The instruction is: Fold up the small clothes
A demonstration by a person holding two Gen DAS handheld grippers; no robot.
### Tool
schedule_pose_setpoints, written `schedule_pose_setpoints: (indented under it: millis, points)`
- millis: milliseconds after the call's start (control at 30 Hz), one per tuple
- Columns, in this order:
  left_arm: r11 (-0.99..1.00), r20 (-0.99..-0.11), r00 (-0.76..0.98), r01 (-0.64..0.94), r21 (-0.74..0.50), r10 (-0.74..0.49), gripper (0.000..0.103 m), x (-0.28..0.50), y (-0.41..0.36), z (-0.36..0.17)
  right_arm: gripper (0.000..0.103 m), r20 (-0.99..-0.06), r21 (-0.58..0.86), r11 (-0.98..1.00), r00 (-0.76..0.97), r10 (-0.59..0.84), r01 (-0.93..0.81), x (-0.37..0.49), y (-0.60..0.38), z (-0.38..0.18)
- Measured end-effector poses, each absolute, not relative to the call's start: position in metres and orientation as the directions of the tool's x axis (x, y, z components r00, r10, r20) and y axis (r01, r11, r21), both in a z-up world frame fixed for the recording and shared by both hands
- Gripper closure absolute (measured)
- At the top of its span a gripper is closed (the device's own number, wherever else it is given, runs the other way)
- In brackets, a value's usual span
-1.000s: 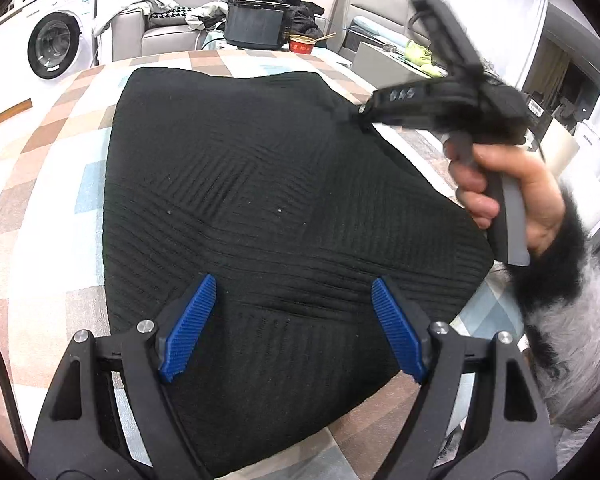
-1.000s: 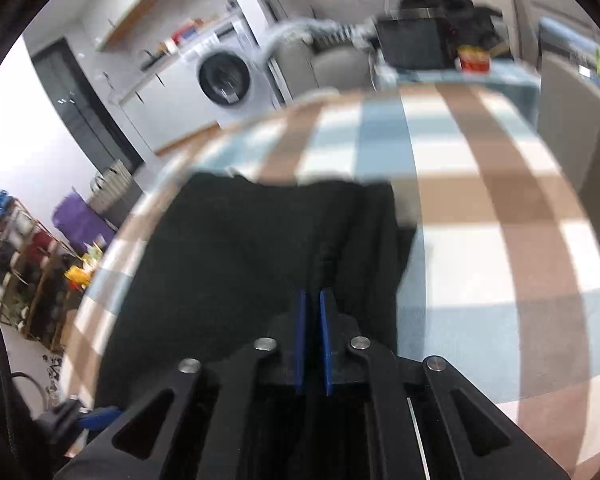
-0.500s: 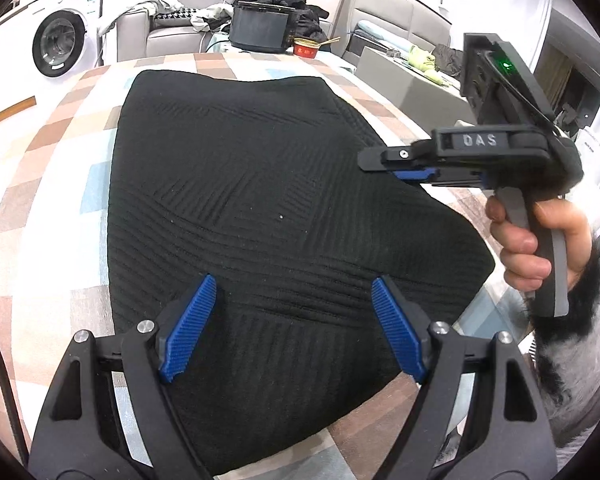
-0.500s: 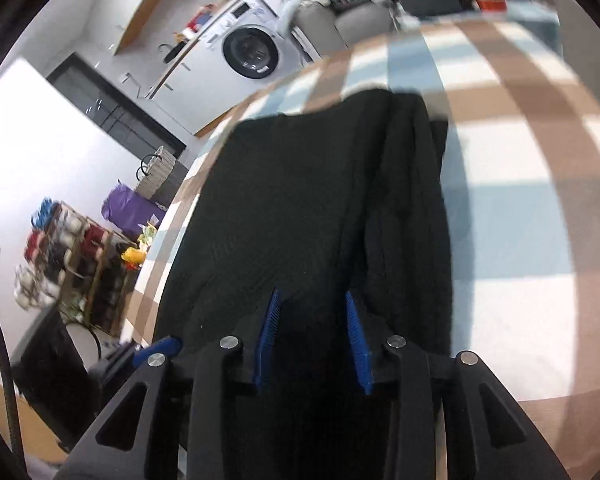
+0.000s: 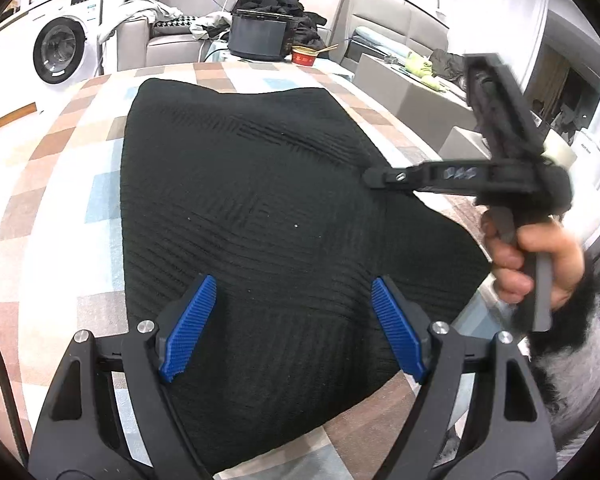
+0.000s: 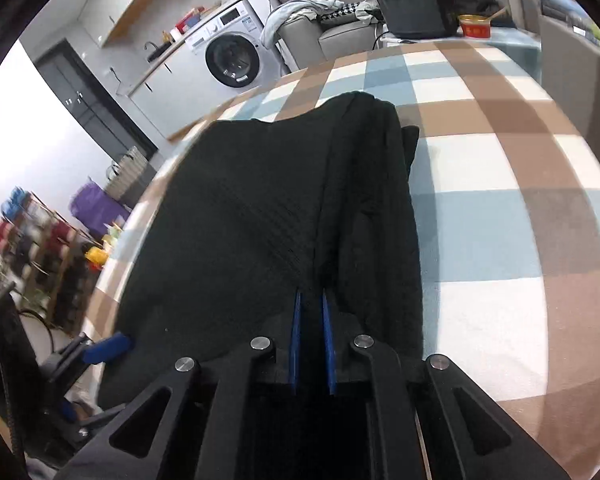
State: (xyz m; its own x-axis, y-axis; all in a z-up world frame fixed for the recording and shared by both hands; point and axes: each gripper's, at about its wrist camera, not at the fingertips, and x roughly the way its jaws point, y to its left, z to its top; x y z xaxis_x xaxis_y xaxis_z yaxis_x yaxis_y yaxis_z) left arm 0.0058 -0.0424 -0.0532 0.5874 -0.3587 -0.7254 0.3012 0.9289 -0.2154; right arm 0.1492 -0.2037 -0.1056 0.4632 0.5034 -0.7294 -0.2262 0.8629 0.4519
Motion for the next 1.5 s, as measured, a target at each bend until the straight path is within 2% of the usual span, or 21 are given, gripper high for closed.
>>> schedule_pose_setpoints:
  millis: [33,100,167,300,333,400,533,600,667,833,967,1067,1133,1233,1267,1400,1500]
  points:
    - [0.928,-0.724,0.588,0.299,-0.220,-0.361,0.025,0.006,-0.041,-0.053,0.087,-0.728,0.464,0.857,0.455,0.513,-0.223,0.149,-0.206,-0.103]
    - [0.929,-0.721,0.590,0.290,-0.231,-0.363,0.025,0.006,-0.039,-0.051,0.076,-0.722,0.495,0.842,0.438,0.535,-0.214,0.141,-0.214,-0.096]
    - [0.925,-0.713,0.593,0.290,-0.244,-0.374,0.025,0.006,-0.038,-0.050,0.072,-0.711,0.521,0.822,0.415,0.568,-0.232,0.127,-0.219,-0.091]
    - [0.928,-0.716,0.594,0.286,-0.238,-0.366,0.025,0.008,-0.039,-0.053,0.072,-0.696,0.573,0.781,0.357,0.624,-0.247,0.104,-0.216,-0.100]
    - [0.931,-0.720,0.594,0.281,-0.232,-0.359,0.025,0.009,-0.040,-0.054,0.074,-0.712,0.548,0.799,0.363,0.601,-0.248,0.101,-0.212,-0.105]
    - [0.933,-0.723,0.593,0.280,-0.227,-0.354,0.025,0.011,-0.042,-0.056,0.093,-0.713,0.516,0.815,0.397,0.579,-0.263,0.093,-0.208,-0.102]
    - [0.937,-0.730,0.592,0.274,-0.216,-0.341,0.025,0.013,-0.041,-0.059,0.094,-0.656,0.491,0.804,0.464,0.595,-0.337,0.073,-0.208,-0.073]
    - [0.938,-0.732,0.591,0.269,-0.218,-0.339,0.025,0.014,-0.039,-0.060,0.094,-0.681,0.458,0.828,0.471,0.561,-0.325,0.069,-0.207,-0.074]
    - [0.939,-0.734,0.590,0.266,-0.217,-0.336,0.025,0.016,-0.039,-0.062,0.094,-0.756,0.386,0.878,0.448,0.478,-0.284,0.071,-0.205,-0.093]
    - [0.937,-0.731,0.591,0.277,-0.213,-0.341,0.025,0.012,-0.042,-0.056,0.086,-0.713,0.505,0.826,0.419,0.563,-0.251,0.068,-0.225,-0.093]
    - [0.931,-0.720,0.596,0.291,-0.219,-0.355,0.025,0.011,-0.045,-0.052,0.084,-0.710,0.507,0.807,0.384,0.591,-0.303,0.054,-0.225,-0.099]
    - [0.932,-0.726,0.591,0.294,-0.211,-0.351,0.025,0.011,-0.049,-0.053,0.095,-0.709,0.491,0.810,0.393,0.585,-0.321,0.045,-0.221,-0.099]
    - [0.931,-0.725,0.591,0.297,-0.214,-0.355,0.025,0.010,-0.050,-0.052,0.095,-0.688,0.473,0.803,0.417,0.594,-0.363,0.038,-0.218,-0.085]
    - [0.929,-0.722,0.592,0.297,-0.219,-0.359,0.025,0.011,-0.050,-0.051,0.095,-0.761,0.398,0.842,0.383,0.524,-0.364,0.038,-0.211,-0.091]
    - [0.930,-0.722,0.592,0.297,-0.218,-0.359,0.025,0.011,-0.051,-0.051,0.094,-0.792,0.373,0.857,0.358,0.494,-0.356,0.040,-0.209,-0.099]
    - [0.920,-0.712,0.589,0.318,-0.230,-0.382,0.025,0.014,-0.058,-0.048,0.080,-0.740,0.433,0.836,0.397,0.543,-0.337,0.042,-0.222,-0.086]
    - [0.905,-0.698,0.587,0.355,-0.233,-0.410,0.025,0.021,-0.076,-0.046,0.077,-0.693,0.440,0.842,0.478,0.540,-0.313,0.062,-0.230,-0.071]
